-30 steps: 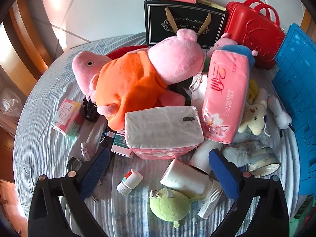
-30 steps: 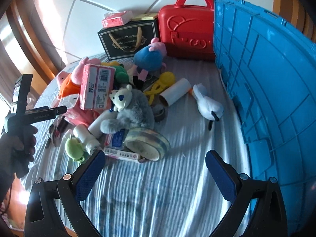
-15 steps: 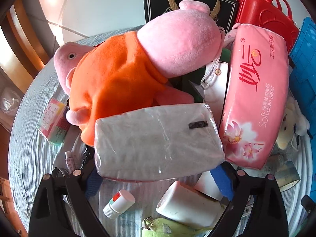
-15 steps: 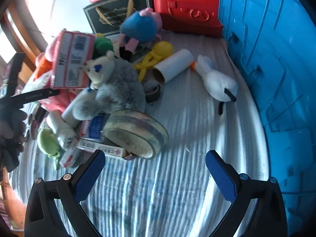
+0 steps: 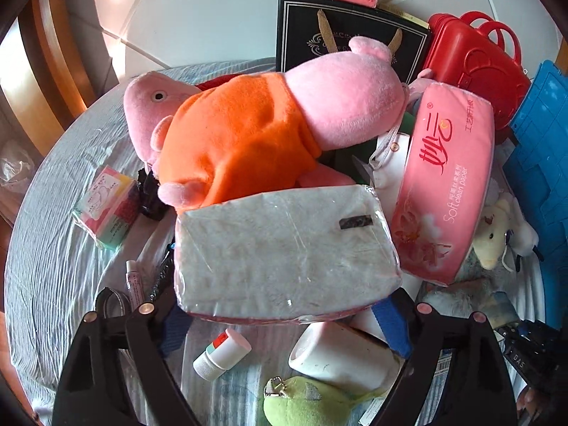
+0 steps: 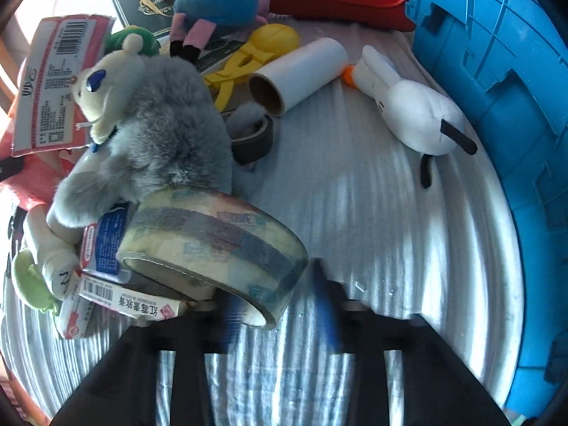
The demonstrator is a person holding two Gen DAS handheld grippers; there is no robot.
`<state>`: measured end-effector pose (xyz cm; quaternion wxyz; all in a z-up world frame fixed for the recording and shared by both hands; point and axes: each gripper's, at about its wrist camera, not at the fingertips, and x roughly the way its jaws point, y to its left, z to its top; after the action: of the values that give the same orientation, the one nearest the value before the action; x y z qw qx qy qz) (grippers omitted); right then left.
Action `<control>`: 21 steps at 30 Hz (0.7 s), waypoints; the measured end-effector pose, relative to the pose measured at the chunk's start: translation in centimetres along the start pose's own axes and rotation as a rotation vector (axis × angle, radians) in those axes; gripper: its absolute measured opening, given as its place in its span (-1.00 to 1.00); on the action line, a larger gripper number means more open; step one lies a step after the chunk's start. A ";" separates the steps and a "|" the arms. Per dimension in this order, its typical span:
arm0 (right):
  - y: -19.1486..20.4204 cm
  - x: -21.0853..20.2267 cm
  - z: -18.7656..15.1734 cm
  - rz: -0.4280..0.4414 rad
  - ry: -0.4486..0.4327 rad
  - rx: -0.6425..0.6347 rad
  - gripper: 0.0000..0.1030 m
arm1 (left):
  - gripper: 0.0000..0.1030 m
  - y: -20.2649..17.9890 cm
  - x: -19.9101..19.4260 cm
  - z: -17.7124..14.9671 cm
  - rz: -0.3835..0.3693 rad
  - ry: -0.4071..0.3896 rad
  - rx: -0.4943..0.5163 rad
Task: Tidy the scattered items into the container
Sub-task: 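Grasp the white tissue pack with left tool while right tool grasps the tape roll, then lift and carry the tissue pack and tape roll over the blue bin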
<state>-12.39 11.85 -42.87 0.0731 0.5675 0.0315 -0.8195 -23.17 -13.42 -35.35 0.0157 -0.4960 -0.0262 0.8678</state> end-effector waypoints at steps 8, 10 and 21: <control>-1.1 -2.1 -0.1 -0.020 -0.029 0.018 -0.65 | 0.70 1.0 -2.6 0.0 -0.022 -0.046 -0.024; -1.3 -2.6 -0.1 -0.015 -0.038 0.019 -0.67 | 0.70 1.8 -3.1 -0.1 -0.024 -0.051 -0.035; -0.6 -6.4 0.3 0.010 -0.084 0.006 -0.68 | 0.70 3.4 -6.4 -1.1 -0.018 -0.084 -0.058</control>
<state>-10.54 12.90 -36.80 0.0765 0.5327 0.0232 -0.8425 -19.01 -17.17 -30.61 0.0080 -0.4591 -0.0567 0.8865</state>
